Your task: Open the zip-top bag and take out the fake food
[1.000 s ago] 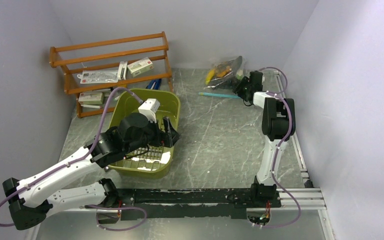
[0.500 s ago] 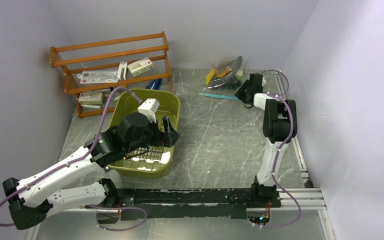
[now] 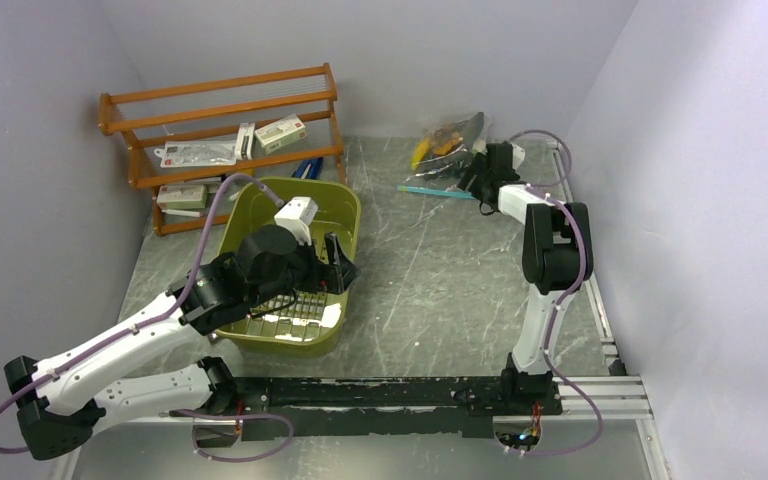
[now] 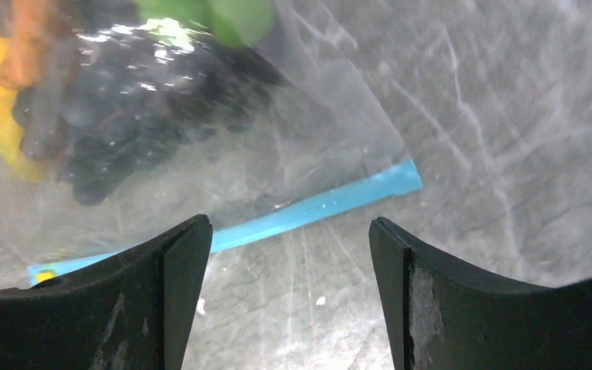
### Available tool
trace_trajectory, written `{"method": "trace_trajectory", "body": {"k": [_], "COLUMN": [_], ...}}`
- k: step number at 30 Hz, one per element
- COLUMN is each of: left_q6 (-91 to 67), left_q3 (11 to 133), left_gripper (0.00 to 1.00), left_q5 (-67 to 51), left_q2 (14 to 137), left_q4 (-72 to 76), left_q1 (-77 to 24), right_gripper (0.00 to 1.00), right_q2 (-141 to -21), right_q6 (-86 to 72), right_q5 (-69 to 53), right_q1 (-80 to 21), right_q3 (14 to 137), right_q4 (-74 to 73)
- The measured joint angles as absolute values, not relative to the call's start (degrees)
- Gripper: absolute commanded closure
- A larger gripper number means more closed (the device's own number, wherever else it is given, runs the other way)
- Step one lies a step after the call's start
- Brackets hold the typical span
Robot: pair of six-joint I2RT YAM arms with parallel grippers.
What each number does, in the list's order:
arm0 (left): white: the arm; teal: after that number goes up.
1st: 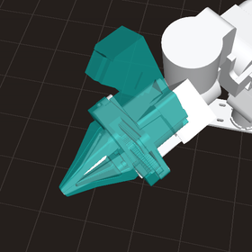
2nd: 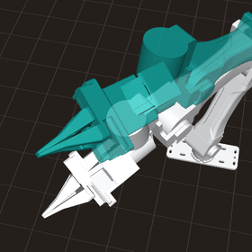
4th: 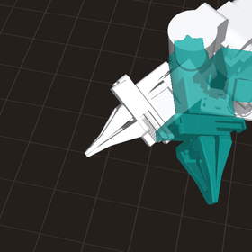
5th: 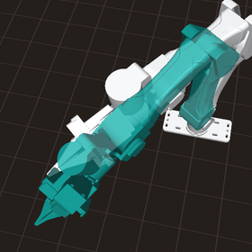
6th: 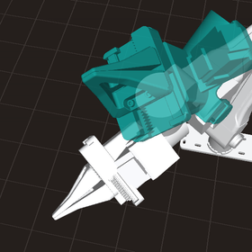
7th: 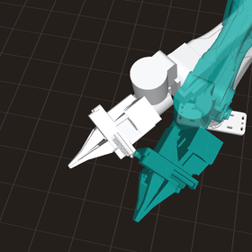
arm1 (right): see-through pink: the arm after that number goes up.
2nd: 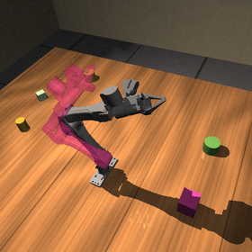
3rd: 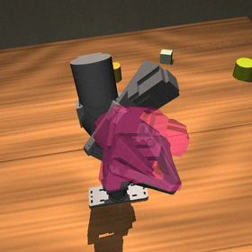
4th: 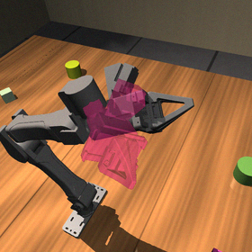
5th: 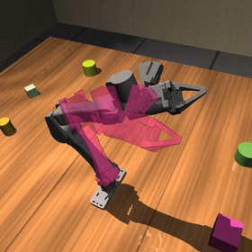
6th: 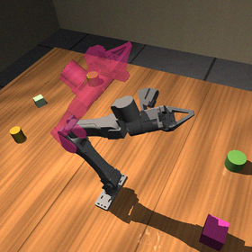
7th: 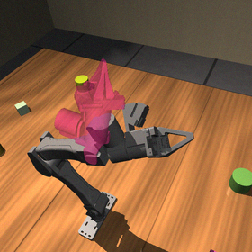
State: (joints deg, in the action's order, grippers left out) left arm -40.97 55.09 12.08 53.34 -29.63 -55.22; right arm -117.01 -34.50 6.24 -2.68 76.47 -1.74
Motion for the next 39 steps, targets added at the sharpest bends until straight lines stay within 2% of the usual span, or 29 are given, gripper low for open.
{"method": "trace_trajectory", "body": {"k": [7, 11, 16, 18, 21, 24, 26, 27, 30, 36, 37, 39], "left_q6": [-41.0, -41.0, -41.2, -41.3, -41.5, -41.6, -41.8, -41.9, -42.0, -42.1, -42.1, -42.1], "left_q3": [55.1, 55.1, 55.1, 55.1, 55.0, 55.0, 54.8, 54.7, 54.2, 54.0, 54.0, 53.7], "left_gripper": [0.01, 0.01, 0.01, 0.01, 0.01, 0.01, 0.01, 0.01, 0.01, 0.01, 0.01, 0.01], "left_q5": [12.7, 13.0, 13.3, 13.5, 14.0, 14.0, 14.0, 14.0, 14.0, 13.7, 13.7, 13.4], "left_q2": [51.8, 50.6, 49.8, 49.4, 48.4, 47.5, 47.0, 46.8, 46.7, 46.8, 46.8, 46.7], "left_q4": [-29.9, -30.0, -31.2, -31.8, -32.2, -32.5, -32.5, -32.5, -32.4, -32.4, -32.3, -31.9], "left_q1": [-55.2, -55.2, -55.2, -55.2, -55.2, -55.2, -55.2, -55.2, -55.2, -55.2, -55.2, -55.2], "right_gripper": [0.2, 0.19, 0.23, 0.3, 0.54, 0.71, 0.89, 0.93, 1.0, 1.0, 0.99, 0.92], "right_q2": [-116.0, -119.7, -123.2, -124.4, -125.4, -125.3, -124.9, -124.5, -123.3, -119.4, -118.0, -114.9], "right_q6": [-16.0, -11.5, -8.1, -8.0, -8.6, -10.8, -12.5, -13.4, -16.6, -20.9, -21.3, -22.0], "right_q5": [12.2, 13.4, 2.2, -2.4, -7.4, -11.2, -12.6, -13.2, -14.3, -14.9, -15.0, -14.8], "right_q1": [-4.5, -3.4, -0.3, 1.1, 2.4, 3.4, 3.7, 3.8, 3.8, 3.8, 3.8, 3.7], "right_q3": [76.7, 82.2, 84.3, 84.3, 83.9, 82.7, 81.2, 80.0, 77.6, 73.1, 71.7, 68.6], "right_q4": [6.4, 4.2, 2.8, 2.5, 2.9, 4.2, 5.8, 6.6, 7.3, 6.2, 5.9, 5.6]}}
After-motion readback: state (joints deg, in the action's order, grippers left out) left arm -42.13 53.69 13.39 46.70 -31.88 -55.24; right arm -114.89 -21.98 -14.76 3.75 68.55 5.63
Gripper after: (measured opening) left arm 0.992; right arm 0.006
